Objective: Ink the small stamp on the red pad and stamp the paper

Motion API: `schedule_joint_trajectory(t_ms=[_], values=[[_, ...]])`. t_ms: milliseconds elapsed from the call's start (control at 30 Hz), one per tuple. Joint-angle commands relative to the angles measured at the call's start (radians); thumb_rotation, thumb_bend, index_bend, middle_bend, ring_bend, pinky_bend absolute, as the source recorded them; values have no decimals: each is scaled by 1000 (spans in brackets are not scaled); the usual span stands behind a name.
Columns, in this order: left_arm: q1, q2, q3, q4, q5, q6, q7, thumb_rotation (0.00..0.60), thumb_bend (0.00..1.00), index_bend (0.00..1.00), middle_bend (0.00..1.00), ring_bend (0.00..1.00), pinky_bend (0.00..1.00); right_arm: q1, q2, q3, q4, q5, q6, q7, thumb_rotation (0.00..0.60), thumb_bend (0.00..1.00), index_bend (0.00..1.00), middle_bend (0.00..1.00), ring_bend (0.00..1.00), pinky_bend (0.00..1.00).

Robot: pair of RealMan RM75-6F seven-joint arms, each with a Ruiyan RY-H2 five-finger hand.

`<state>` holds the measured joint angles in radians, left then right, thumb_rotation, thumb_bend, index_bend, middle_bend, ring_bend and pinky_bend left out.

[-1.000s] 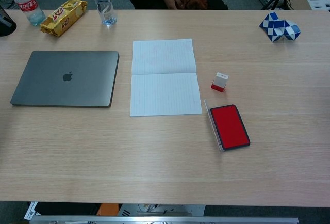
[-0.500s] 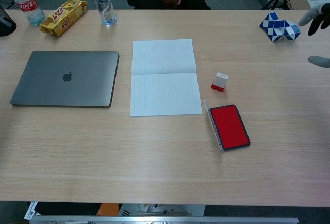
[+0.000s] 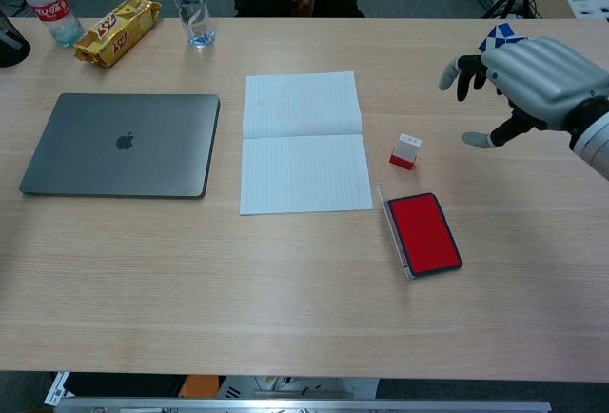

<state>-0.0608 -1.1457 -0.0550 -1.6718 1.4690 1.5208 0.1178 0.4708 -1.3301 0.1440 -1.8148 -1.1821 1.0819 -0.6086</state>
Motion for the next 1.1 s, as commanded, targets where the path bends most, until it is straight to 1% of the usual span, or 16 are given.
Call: schedule_joint_trajectory(t_ms=[33,267,567,667,767,867,1100], values=[[1,-1,1,4,-4,-2,-2,600,208,92,11,12,0,34,-52,4,45,54,-15,-47,600,177,347,434,352,420],[4,-3,-1,17,-16,-5,-14,600,208,92,11,13,0,90,-143,4,136,152,-46,-105,600,177,350,434,352,420],[10,-3,-2,40,-30,-8,-41,600,208,92,11,13,0,159,-264,9,255,253,-64,-168,600,185,367,434,353,420],[12,-3,-2,48,-34,-10,-48,600,208,92,11,13,0,178,-289,8,282,278,-67,-184,600,190,372,434,352,420],[12,-5,-1,54,-36,-13,-53,600,209,92,11,13,0,190,-308,5,305,298,-69,-192,600,202,401,434,353,420],[11,-5,-1,58,-38,-18,-56,600,208,92,11,13,0,201,-324,2,327,318,-73,-195,600,207,403,434,352,420],[8,-7,-3,62,-38,-22,-56,600,208,92,11,13,0,211,-334,-13,342,337,-70,-194,600,208,403,434,352,420]])
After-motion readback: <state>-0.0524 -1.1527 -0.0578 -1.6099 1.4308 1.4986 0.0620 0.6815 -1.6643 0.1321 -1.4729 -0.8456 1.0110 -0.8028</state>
